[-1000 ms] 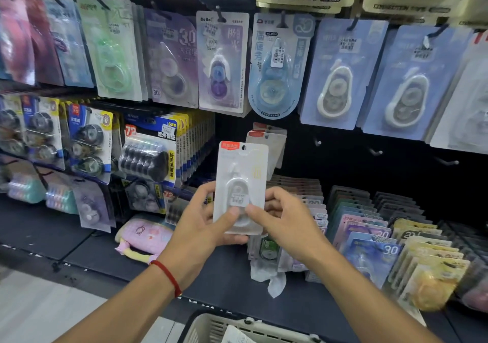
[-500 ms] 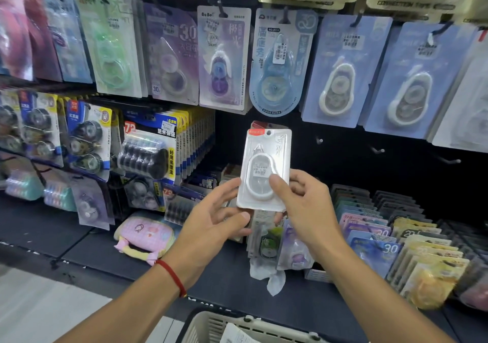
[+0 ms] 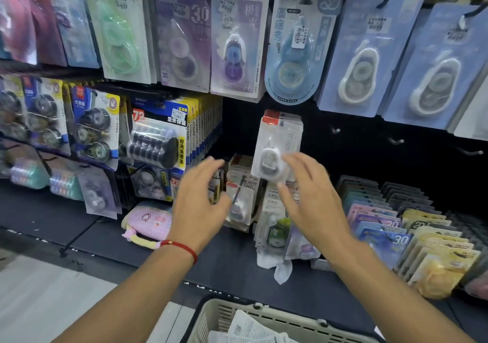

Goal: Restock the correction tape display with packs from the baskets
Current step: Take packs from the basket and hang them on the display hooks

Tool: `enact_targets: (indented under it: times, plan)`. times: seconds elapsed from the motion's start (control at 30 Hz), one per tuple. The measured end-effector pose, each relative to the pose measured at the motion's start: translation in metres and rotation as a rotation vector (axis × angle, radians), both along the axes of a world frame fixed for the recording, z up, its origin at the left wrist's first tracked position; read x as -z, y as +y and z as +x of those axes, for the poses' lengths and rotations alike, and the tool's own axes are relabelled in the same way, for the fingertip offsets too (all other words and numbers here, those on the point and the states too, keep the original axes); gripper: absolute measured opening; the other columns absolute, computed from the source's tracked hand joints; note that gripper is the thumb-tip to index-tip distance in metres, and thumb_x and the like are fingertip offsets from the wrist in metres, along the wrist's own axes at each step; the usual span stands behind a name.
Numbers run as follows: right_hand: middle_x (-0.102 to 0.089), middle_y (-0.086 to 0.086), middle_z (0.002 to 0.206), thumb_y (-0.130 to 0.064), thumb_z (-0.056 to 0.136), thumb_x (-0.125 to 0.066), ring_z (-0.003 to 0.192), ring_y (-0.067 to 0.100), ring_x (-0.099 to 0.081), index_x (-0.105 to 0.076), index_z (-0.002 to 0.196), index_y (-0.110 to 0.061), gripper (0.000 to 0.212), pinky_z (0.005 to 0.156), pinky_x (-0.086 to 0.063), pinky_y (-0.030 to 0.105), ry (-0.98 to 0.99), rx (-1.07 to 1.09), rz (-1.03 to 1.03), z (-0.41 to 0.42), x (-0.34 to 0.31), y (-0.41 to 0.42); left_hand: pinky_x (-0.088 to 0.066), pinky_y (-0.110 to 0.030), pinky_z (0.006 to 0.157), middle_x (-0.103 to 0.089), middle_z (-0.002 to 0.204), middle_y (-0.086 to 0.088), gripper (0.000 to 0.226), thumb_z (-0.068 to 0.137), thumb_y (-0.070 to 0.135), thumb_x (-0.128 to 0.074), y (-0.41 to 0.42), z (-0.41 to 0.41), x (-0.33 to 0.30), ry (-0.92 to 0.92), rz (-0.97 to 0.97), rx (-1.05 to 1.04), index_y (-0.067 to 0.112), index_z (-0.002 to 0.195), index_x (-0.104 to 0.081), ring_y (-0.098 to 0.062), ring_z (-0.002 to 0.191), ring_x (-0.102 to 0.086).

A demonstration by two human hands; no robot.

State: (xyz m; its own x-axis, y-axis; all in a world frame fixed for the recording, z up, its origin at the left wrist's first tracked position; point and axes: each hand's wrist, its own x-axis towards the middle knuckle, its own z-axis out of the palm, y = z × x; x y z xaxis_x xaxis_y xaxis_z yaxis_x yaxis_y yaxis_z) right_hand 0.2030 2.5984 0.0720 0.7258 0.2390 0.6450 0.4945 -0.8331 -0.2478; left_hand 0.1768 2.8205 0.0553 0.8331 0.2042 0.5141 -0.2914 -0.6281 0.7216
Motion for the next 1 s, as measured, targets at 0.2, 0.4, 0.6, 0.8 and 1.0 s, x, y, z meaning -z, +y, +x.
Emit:
enact_targets:
  times: [0.2,0.4,0.6,0.8,1.0]
  plan:
    - [-0.001,0.003,0.177,-0.037,0.107,-0.049,0.163,0.027,0.0,-0.027,0.164,-0.017,0.064,0.13,-0.016,0.051,0.109,0.167,-0.39,0.058,0.007,0.033,-0.014,-0.05,0.13,-0.002,0.177,-0.006,0.086,0.083,0.009,-0.076,0.026,0.018,0.007,0.034,0.152,-0.184,0.024,0.161,-0.041,-0.031,0.162,0.002]
    - [-0.008,0.003,0.176,-0.02,0.096,-0.058,0.163,0.028,-0.006,-0.032,0.16,-0.015,0.069,0.125,-0.027,0.055,0.112,0.24,-0.376,0.103,0.007,0.039,-0.016,-0.056,0.129,0.015,0.176,-0.005,0.096,0.085,0.023,-0.081,0.035,0.023,0.025,0.144,0.328,-0.18,0.032,0.165,-0.029,-0.032,0.162,0.012]
    - [-0.004,0.003,0.177,-0.018,0.098,-0.057,0.162,0.03,-0.01,-0.023,0.166,-0.024,0.076,0.122,-0.033,0.053,0.382,0.21,-0.383,0.135,-0.005,0.022,-0.022,-0.058,0.126,0.005,0.177,-0.008,0.089,0.084,0.021,-0.078,0.037,0.02,0.032,0.14,0.464,-0.136,0.029,0.162,-0.036,-0.035,0.162,0.004]
    - [-0.026,0.009,0.171,-0.015,0.102,-0.056,0.153,0.033,-0.035,-0.044,0.157,-0.014,0.057,0.12,-0.037,0.044,0.471,0.075,-0.241,0.075,0.028,-0.004,-0.022,-0.049,0.128,-0.021,0.173,-0.006,0.082,0.088,0.017,-0.074,0.029,0.011,0.046,0.242,0.479,0.158,0.028,0.161,-0.038,-0.03,0.16,-0.015]
    - [-0.075,0.003,0.11,-0.018,0.1,-0.058,0.101,0.026,-0.068,-0.073,0.119,-0.018,0.024,0.084,-0.052,0.037,0.738,-0.083,-0.303,-0.039,0.112,-0.04,-0.032,-0.037,0.123,-0.046,0.159,-0.002,0.068,0.092,0.019,-0.072,0.014,-0.035,0.1,0.495,0.559,0.398,0.021,0.156,-0.047,-0.025,0.149,-0.039]
